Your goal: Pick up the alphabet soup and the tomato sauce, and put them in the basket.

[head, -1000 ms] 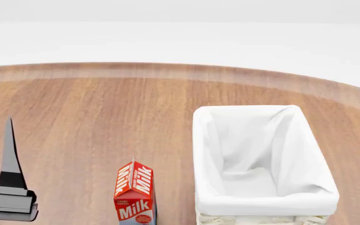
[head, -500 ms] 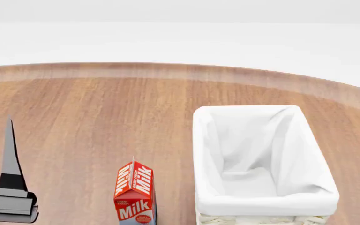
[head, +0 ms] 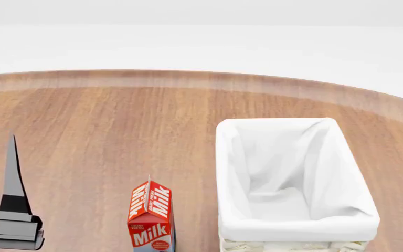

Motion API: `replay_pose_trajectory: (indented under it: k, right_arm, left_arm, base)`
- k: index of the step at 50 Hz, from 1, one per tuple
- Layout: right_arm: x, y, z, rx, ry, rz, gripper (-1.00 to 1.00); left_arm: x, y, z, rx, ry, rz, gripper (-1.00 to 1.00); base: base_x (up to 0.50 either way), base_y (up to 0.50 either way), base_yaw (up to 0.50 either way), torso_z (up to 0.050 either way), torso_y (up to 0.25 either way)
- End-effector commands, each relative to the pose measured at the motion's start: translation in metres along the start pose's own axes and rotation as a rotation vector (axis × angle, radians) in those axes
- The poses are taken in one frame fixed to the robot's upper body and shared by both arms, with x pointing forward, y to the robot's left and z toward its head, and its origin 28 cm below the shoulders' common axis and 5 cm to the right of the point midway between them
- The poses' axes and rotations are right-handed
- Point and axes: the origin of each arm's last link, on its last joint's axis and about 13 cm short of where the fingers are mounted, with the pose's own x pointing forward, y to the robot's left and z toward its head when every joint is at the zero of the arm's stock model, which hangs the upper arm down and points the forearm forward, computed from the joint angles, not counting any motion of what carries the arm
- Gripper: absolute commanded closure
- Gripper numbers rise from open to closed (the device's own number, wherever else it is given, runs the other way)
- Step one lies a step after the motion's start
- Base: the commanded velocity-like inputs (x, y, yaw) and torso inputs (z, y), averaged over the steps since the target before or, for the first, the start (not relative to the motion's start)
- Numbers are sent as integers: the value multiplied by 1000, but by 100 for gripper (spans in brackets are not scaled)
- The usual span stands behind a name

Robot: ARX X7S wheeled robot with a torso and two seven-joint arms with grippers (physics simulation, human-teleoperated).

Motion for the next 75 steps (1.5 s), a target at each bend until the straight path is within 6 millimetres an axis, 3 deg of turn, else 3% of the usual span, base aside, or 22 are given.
replay_pose_trajectory:
  k: [1,14,15,23,31,36,47,58,75]
  right_arm:
    - [5,0,-4,5,8,3,-100]
    - [10,4,-9,2,11,13,-100]
    - [9,4,-9,-3,-5,2,100]
    - [-1,5,0,-56,-49,-16,100]
    - [-42,0,31,-111,-174,-53,100]
    - [-58,-3,43,-112,-221,-68,100]
    - [-76,-12,59,-99,-293,-105,100]
    - [-81,-23,70,-81,-365,-147,100]
    - [-109,-44,108,-79,-489,-243,100]
  left_arm:
    - [0,0,0,0,0,0,-100]
    - [0,0,0,-3,2,1,-100]
    - [0,0,-1,-3,3,1,-100]
    - [0,-1,-2,-5,7,1,-100]
    - [-1,0,-3,-6,8,2,-100]
    - [-1,-1,-3,-7,8,-2,-100]
    - [0,0,-1,-5,3,1,-100]
    - [-1,0,2,-6,-2,3,-100]
    - [-2,0,1,-10,-5,6,-100]
  base:
    - [0,0,0,0,0]
    - [0,0,0,0,0]
    - [0,0,0,0,0]
    - [0,0,0,0,0]
    - [0,0,0,0,0]
    - [0,0,0,0,0]
    - [0,0,0,0,0]
    - [0,0,0,0,0]
    - [0,0,0,0,0]
